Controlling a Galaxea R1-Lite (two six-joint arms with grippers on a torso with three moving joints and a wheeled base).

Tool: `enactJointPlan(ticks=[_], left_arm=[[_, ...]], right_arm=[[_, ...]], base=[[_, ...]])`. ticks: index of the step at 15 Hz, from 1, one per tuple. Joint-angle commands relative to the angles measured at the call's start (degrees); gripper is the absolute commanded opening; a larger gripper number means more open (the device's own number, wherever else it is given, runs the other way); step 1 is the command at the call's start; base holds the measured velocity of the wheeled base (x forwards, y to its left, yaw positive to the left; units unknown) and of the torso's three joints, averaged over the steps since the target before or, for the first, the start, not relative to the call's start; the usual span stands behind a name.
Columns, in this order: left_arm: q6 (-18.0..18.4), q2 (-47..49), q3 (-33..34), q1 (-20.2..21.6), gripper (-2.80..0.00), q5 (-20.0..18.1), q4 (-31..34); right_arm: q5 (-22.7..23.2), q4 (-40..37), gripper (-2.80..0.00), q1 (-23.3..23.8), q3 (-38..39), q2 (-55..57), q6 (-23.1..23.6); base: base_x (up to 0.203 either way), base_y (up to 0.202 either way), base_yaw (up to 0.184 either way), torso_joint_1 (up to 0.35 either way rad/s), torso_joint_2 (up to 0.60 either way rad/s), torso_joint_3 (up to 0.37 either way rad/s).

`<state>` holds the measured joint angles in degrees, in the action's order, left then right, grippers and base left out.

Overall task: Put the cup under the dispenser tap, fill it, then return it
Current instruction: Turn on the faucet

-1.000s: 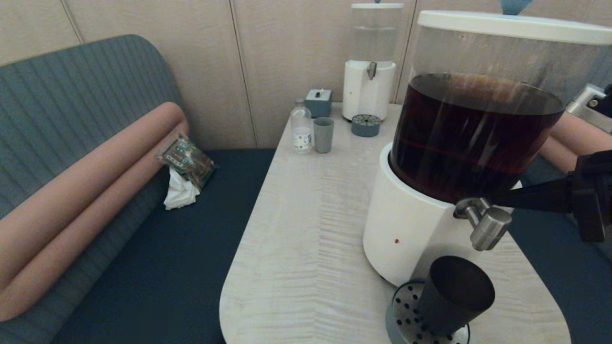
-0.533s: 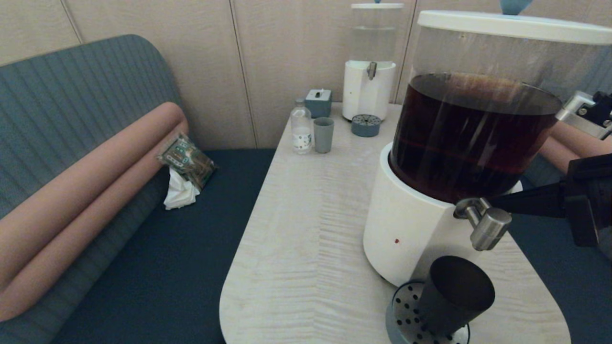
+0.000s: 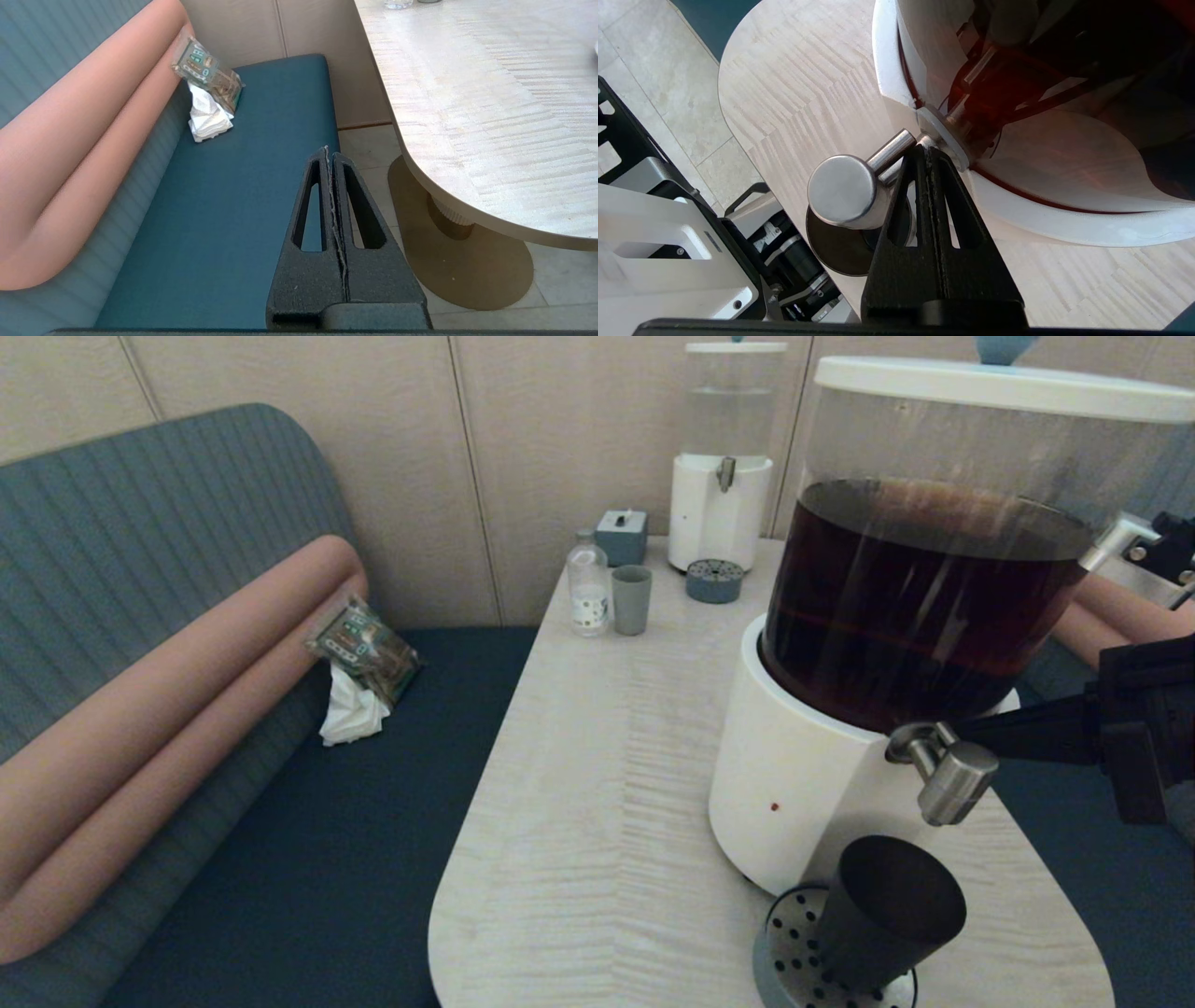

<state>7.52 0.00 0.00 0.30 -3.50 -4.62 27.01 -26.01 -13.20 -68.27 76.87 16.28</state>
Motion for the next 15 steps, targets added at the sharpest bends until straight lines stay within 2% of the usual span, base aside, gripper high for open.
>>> enactJointPlan(ticks=[1,15], left_arm=[[0.04,0.09,2.29,0.05,-2.8,-0.02,-0.04],[0.04,0.01,2.29,0.04,-2.8,0.06,-0.04]], right_arm=[[0.23,0.04,-2.8,-0.33,0.02,-0.23,0.67],[4.15,0.61,-2.8,-2.02,0.15,-0.5,3.4]], base=[[0.0,0.0,0.0,0.0,0.0,0.0],[0.0,0.0,0.0,0.0,0.0,0.0]])
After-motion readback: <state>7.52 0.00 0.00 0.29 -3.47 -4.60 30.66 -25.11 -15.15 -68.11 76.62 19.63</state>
